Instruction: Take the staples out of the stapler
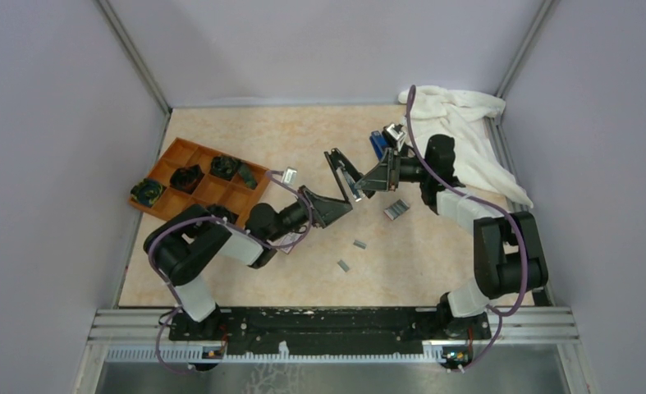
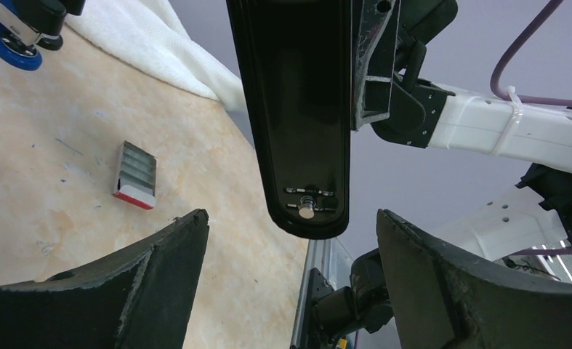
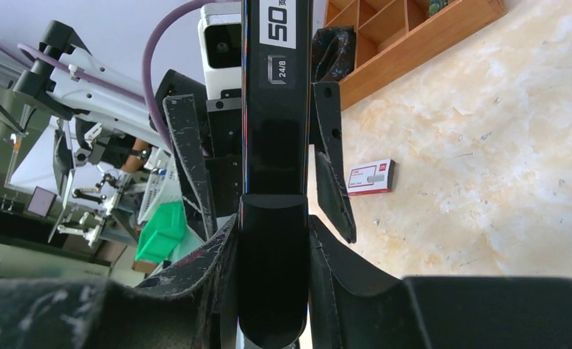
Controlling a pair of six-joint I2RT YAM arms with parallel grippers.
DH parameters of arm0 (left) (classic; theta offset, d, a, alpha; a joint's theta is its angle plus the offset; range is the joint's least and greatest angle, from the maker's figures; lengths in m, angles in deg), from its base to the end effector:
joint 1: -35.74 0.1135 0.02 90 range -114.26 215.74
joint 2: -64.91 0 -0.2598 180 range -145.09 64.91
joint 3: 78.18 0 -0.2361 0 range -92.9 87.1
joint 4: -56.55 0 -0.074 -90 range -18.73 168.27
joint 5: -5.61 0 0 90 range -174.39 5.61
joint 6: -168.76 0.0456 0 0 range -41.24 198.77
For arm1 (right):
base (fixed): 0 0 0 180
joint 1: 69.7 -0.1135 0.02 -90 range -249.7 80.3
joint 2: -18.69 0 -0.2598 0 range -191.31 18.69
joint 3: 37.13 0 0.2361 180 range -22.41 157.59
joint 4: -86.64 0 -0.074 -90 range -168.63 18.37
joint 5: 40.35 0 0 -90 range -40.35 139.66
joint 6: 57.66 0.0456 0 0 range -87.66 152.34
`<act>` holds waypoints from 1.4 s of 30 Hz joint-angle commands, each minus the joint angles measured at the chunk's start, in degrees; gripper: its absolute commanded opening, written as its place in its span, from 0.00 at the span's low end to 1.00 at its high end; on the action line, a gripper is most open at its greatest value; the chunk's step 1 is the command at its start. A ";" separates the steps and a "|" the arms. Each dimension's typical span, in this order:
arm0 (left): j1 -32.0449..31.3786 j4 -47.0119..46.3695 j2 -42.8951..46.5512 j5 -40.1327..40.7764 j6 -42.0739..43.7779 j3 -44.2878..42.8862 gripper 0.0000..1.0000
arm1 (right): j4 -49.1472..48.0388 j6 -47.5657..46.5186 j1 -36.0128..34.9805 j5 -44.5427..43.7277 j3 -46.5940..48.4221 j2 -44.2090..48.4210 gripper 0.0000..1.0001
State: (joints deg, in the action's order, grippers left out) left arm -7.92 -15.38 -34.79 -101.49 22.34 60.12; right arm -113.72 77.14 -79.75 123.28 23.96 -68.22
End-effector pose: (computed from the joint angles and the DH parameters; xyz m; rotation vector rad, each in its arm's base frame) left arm 0.2100 -0.2189 0.1977 0.1214 1.5433 -1.6363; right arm 0.2927 0.0963 0.2618 -0.5588 1.8445 1.7258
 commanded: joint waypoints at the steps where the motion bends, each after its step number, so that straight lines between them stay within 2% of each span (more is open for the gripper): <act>1: 0.11 -15.92 -2.36 -2.31 -2.12 -3.56 0.88 | -6.55 0.59 0.20 1.50 0.32 0.74 0.00; 13: 0.24 -15.92 -3.88 -1.98 -0.90 -6.15 0.69 | -6.53 0.17 0.17 1.46 0.30 0.09 0.00; 21: 0.92 -15.92 -4.00 -2.84 -0.80 -6.56 0.66 | -3.32 -2.53 -0.24 1.22 0.72 0.13 0.00; 25: 1.33 -15.92 -4.13 -3.68 -0.73 -7.22 0.59 | -2.40 -3.43 -0.50 1.17 0.98 0.08 0.00; 27: 1.66 -15.92 -4.45 -4.66 -0.85 -7.58 0.45 | -2.07 -3.76 -0.49 1.19 1.05 0.08 0.00; 30: 3.16 -15.96 -4.58 -7.90 -0.23 -7.96 0.06 | -0.43 -5.38 -0.56 1.24 1.37 0.12 0.00; 31: 4.17 -15.92 -4.36 -9.88 0.12 -7.99 0.00 | 1.02 -6.74 -0.58 1.26 1.69 0.20 0.00; 33: 6.54 -15.62 -3.32 -16.56 0.31 -7.93 0.00 | 8.92 -15.67 -0.53 0.77 3.32 0.53 0.00; 37: 11.82 -6.48 1.68 -27.92 2.46 -8.47 0.00 | 40.11 -44.25 -1.31 -4.59 12.18 1.13 0.00; 39: 13.37 3.83 5.33 -31.49 8.60 -8.92 0.00 | 46.07 -49.31 -1.49 -5.86 13.71 1.55 0.00; 42: 14.46 24.20 10.18 -33.07 23.61 -11.13 0.00 | 53.94 -57.49 -1.56 -8.04 16.10 2.41 0.00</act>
State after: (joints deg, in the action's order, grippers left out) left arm 4.98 -5.94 -32.85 -126.74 29.14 53.60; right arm -77.77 41.14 -81.87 120.74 35.76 -68.46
